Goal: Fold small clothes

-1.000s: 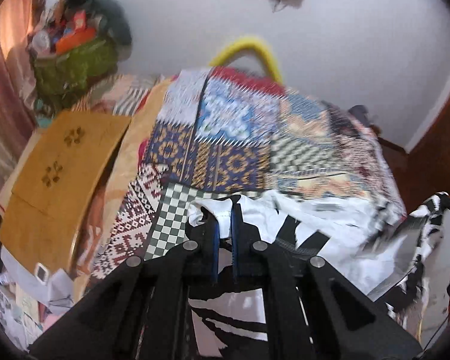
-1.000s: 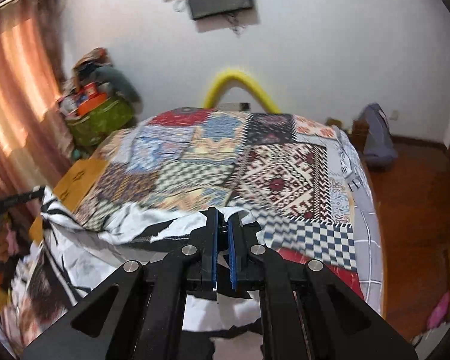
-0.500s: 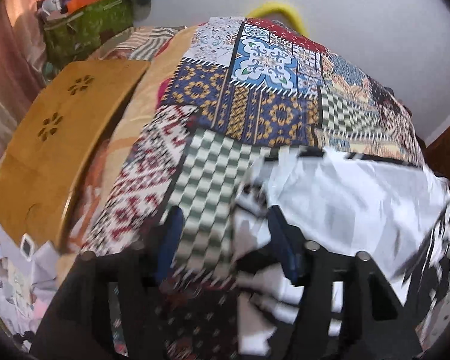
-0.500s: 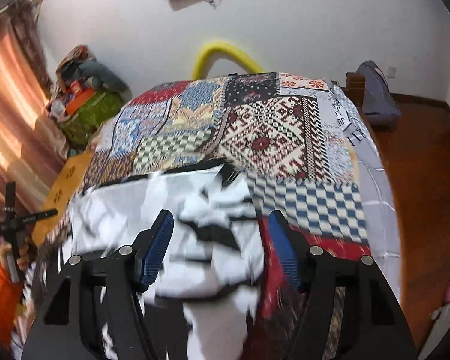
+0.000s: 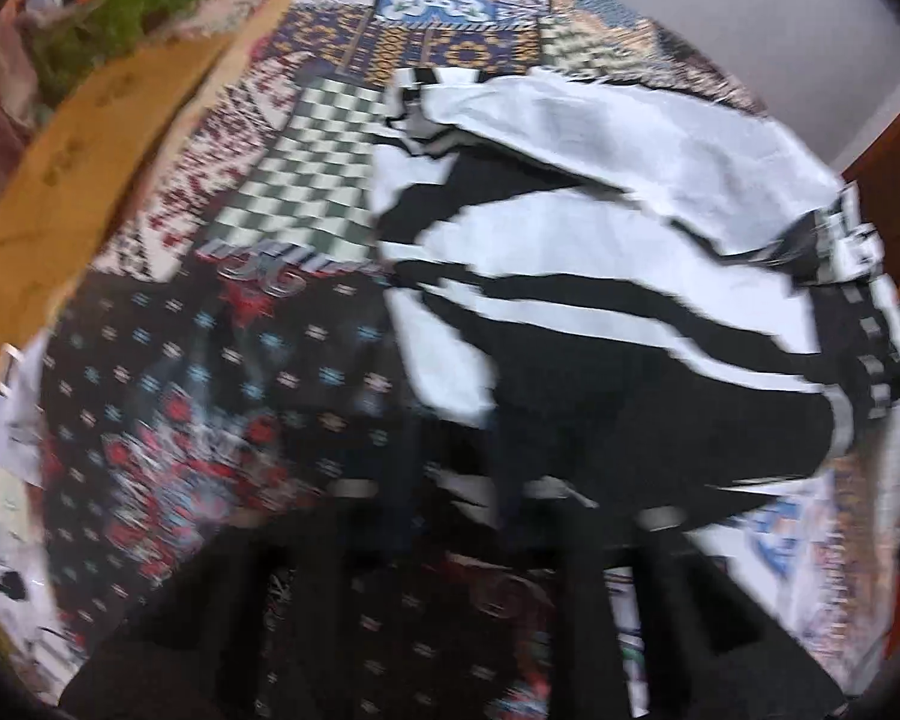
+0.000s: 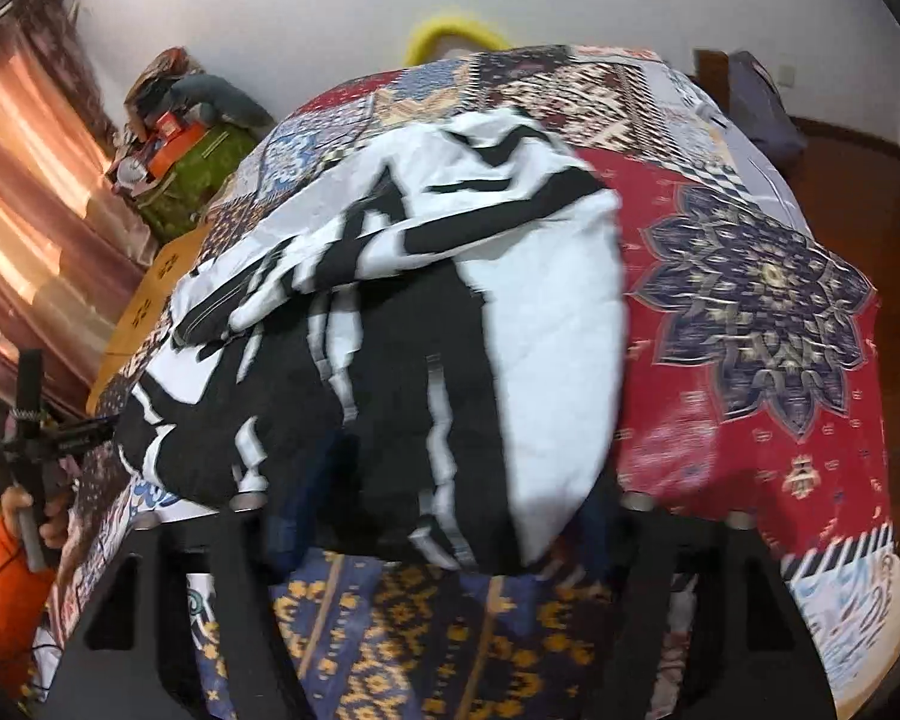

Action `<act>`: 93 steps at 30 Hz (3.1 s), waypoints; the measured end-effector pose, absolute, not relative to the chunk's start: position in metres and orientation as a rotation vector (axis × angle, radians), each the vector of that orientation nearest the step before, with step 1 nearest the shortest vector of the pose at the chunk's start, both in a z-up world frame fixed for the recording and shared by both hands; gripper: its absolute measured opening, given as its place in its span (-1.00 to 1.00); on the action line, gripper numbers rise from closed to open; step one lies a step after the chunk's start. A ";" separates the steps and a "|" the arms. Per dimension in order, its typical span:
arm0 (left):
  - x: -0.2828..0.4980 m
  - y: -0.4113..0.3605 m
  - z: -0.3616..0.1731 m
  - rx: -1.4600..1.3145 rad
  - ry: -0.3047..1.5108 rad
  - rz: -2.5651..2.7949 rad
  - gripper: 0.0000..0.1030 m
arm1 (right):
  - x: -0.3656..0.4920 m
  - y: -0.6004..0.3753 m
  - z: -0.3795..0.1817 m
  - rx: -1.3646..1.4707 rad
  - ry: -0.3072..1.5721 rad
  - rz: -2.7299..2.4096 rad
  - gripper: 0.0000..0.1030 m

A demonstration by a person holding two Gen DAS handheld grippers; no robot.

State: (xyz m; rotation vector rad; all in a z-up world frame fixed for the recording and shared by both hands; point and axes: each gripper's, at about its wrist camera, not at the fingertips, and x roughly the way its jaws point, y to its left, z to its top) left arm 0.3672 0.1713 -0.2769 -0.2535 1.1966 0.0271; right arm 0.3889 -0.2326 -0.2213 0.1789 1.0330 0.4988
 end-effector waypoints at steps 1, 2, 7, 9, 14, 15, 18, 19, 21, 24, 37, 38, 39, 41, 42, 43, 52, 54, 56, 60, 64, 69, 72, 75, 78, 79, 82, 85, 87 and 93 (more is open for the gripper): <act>0.364 0.169 -0.275 -0.258 1.192 0.024 -0.97 | 0.388 -0.230 -0.220 0.181 1.038 0.505 -0.26; 0.359 0.166 -0.271 -0.235 1.183 0.031 -0.98 | 0.387 -0.227 -0.220 0.188 1.047 0.516 -0.53; 0.320 0.164 -0.251 -0.168 1.132 0.067 -1.00 | 0.362 -0.226 -0.213 0.141 1.026 0.540 -0.68; 0.297 0.170 -0.244 -0.168 1.113 0.085 -1.00 | 0.346 -0.229 -0.212 0.132 1.024 0.554 -0.69; 0.259 0.193 -0.240 -0.181 1.119 0.146 -1.00 | 0.304 -0.226 -0.215 -0.028 1.029 0.539 -0.62; 0.256 0.197 -0.238 -0.174 1.117 0.158 -1.00 | 0.299 -0.229 -0.214 -0.054 1.029 0.525 -0.57; 0.253 0.198 -0.225 -0.149 1.087 0.170 -1.00 | 0.294 -0.239 -0.203 -0.091 1.016 0.479 -0.39; 0.255 0.195 -0.220 -0.132 1.076 0.171 -0.98 | 0.293 -0.243 -0.196 -0.092 0.997 0.466 -0.36; 0.263 0.186 -0.214 -0.104 1.060 0.161 -0.91 | 0.295 -0.247 -0.178 -0.090 0.946 0.452 -0.21; 0.283 0.169 -0.208 -0.105 1.041 0.112 -0.62 | 0.305 -0.241 -0.152 -0.098 0.855 0.469 0.07; 0.365 0.088 -0.246 0.007 1.081 -0.073 0.00 | 0.380 -0.099 -0.187 -0.323 0.877 0.796 0.15; 0.368 0.086 -0.253 0.019 1.094 -0.075 0.04 | 0.386 -0.092 -0.196 -0.346 0.899 0.797 0.15; 0.372 0.085 -0.262 0.026 1.113 -0.079 0.06 | 0.393 -0.086 -0.204 -0.365 0.922 0.794 0.14; 0.374 0.083 -0.272 0.047 1.124 -0.082 0.14 | 0.403 -0.081 -0.216 -0.383 0.956 0.788 0.13; 0.372 0.080 -0.274 0.080 1.106 -0.085 0.16 | 0.407 -0.082 -0.221 -0.385 0.966 0.775 -0.04; 0.369 0.079 -0.273 0.106 1.092 -0.087 0.17 | 0.409 -0.083 -0.224 -0.382 0.977 0.772 -0.15; 0.369 0.079 -0.275 0.104 1.084 -0.089 0.17 | 0.402 -0.102 -0.220 -0.398 1.011 0.814 -0.92; 0.369 0.079 -0.275 0.096 1.086 -0.085 0.17 | 0.401 -0.102 -0.217 -0.417 0.992 0.797 -0.94; 0.368 0.079 -0.275 0.090 1.089 -0.079 0.17 | 0.405 -0.103 -0.211 -0.414 0.968 0.767 -0.94; 0.368 0.077 -0.275 0.096 1.092 -0.065 0.17 | 0.427 -0.112 -0.186 -0.392 0.861 0.626 -0.95; 0.369 0.079 -0.275 0.082 1.098 -0.061 0.17 | 0.468 -0.136 -0.161 -0.335 0.772 0.389 -0.95; 0.372 0.082 -0.272 0.061 1.117 -0.065 0.17 | 0.475 -0.181 -0.134 -0.189 0.766 0.320 -0.26; 0.375 0.093 -0.262 -0.003 1.110 -0.070 0.17 | 0.446 -0.203 -0.128 -0.120 0.765 0.399 0.02; 0.384 0.112 -0.245 -0.077 1.064 -0.036 0.17 | 0.418 -0.216 -0.135 -0.163 0.767 0.434 0.03; 0.403 0.132 -0.235 -0.137 1.046 0.014 0.17 | 0.408 -0.222 -0.152 -0.215 0.806 0.438 0.03; 0.412 0.139 -0.234 -0.151 1.049 0.026 0.17 | 0.409 -0.225 -0.158 -0.224 0.825 0.440 0.03; 0.441 0.149 -0.240 -0.150 1.072 0.075 0.17 | 0.415 -0.228 -0.179 -0.222 0.888 0.462 0.03; 0.472 0.150 -0.250 -0.135 1.103 0.087 0.17 | 0.418 -0.220 -0.194 -0.246 0.914 0.496 -0.11; 0.491 0.149 -0.258 -0.147 1.125 0.080 0.17 | 0.421 -0.211 -0.204 -0.279 0.947 0.499 -0.91; 0.514 0.140 -0.292 -0.121 1.177 0.095 0.22 | 0.425 -0.231 -0.181 -0.212 0.799 0.444 -0.94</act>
